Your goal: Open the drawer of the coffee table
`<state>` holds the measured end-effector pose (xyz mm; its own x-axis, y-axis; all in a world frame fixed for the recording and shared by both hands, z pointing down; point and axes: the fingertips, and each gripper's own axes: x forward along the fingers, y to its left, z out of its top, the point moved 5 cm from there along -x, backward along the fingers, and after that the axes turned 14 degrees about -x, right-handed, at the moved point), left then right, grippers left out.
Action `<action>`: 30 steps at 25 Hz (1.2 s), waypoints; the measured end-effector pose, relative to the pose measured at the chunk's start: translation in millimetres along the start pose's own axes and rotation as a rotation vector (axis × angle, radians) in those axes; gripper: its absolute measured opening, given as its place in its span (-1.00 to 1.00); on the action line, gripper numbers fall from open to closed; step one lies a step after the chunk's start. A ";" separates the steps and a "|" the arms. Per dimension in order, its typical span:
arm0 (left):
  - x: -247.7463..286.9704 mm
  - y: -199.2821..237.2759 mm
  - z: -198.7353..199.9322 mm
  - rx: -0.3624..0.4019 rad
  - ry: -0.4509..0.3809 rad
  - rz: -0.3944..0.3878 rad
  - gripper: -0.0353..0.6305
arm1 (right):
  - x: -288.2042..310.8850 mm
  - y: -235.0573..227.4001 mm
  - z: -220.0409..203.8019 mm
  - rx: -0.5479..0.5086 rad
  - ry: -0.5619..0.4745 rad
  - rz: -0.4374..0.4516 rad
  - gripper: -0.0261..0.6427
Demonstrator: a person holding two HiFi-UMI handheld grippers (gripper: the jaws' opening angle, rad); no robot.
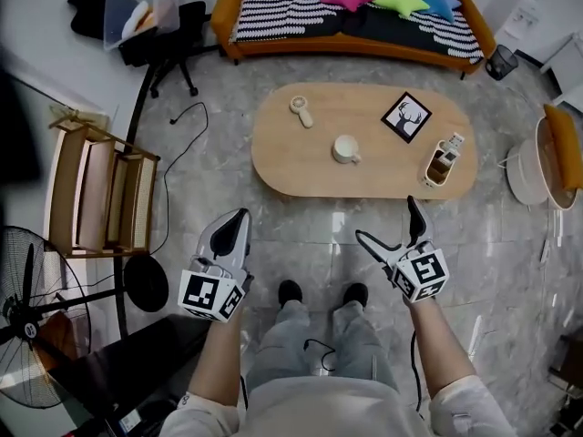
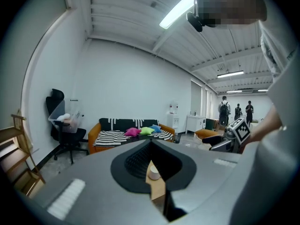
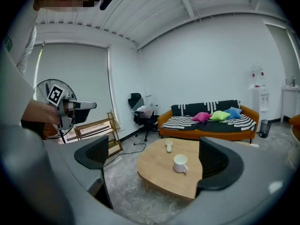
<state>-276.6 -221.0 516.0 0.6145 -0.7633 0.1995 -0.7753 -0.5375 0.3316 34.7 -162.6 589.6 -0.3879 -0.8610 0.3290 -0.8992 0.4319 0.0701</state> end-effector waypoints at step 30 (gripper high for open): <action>140.6 124.9 -285.2 -0.017 -0.041 -0.016 -0.90 | 190.0 44.5 -356.9 0.198 0.038 0.096 0.84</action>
<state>-245.4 -293.2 848.4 0.6202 -0.7688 0.1561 -0.7625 -0.5440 0.3503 -6.8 -211.1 991.3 -0.4689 -0.8060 0.3611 -0.8823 0.4467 -0.1485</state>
